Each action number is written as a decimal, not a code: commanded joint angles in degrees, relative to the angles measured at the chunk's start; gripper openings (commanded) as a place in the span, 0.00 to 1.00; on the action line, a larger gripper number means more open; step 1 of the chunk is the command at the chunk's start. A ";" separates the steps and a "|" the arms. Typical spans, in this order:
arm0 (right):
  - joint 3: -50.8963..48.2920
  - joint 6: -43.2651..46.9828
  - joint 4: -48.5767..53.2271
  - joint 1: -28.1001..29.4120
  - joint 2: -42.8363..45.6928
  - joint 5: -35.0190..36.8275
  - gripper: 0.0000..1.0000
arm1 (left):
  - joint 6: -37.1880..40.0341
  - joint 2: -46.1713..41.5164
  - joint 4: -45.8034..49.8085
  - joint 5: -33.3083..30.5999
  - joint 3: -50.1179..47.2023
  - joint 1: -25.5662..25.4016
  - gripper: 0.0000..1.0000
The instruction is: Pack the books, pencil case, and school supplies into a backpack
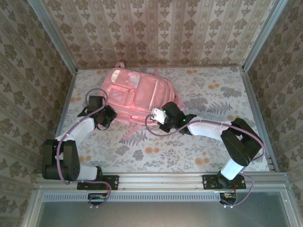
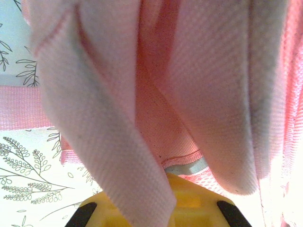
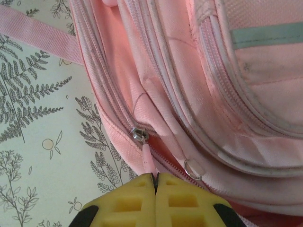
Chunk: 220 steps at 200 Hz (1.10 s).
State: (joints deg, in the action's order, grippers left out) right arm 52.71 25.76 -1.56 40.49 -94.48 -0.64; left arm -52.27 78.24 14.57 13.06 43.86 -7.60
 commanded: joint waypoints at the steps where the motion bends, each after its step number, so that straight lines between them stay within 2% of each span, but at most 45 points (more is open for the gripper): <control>1: -0.67 -5.24 -0.98 -0.32 1.78 0.12 0.00 | -0.37 -2.74 -0.46 -3.92 0.17 1.27 0.00; 17: -0.68 -6.30 -0.73 -0.63 1.66 -0.22 0.00 | -0.38 -2.92 -0.59 -3.73 0.08 1.28 0.00; 48: -0.24 -9.05 0.68 -0.68 0.86 -5.65 0.00 | -0.42 -2.87 -0.92 -3.07 0.24 1.16 0.00; 83: 0.66 -18.12 1.83 -1.53 -1.22 -10.17 0.00 | -0.73 -2.83 -1.50 -2.43 0.08 1.00 0.00; 105: -0.20 -20.95 0.29 -2.04 -1.91 -10.63 0.00 | -0.78 -2.67 -1.60 -2.22 0.09 1.01 0.00; 167: 1.62 -21.89 1.47 -2.07 -4.96 -9.77 0.00 | -0.90 -2.74 -1.72 -1.99 -0.02 1.02 0.00; 220: 1.99 -22.57 0.86 -2.07 -6.62 -9.71 0.12 | -0.90 -2.59 -1.93 -1.90 -0.15 1.03 0.00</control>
State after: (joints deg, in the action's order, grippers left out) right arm 53.47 4.14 -1.19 38.50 -99.29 -9.52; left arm -52.90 77.71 14.52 13.04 43.81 -7.40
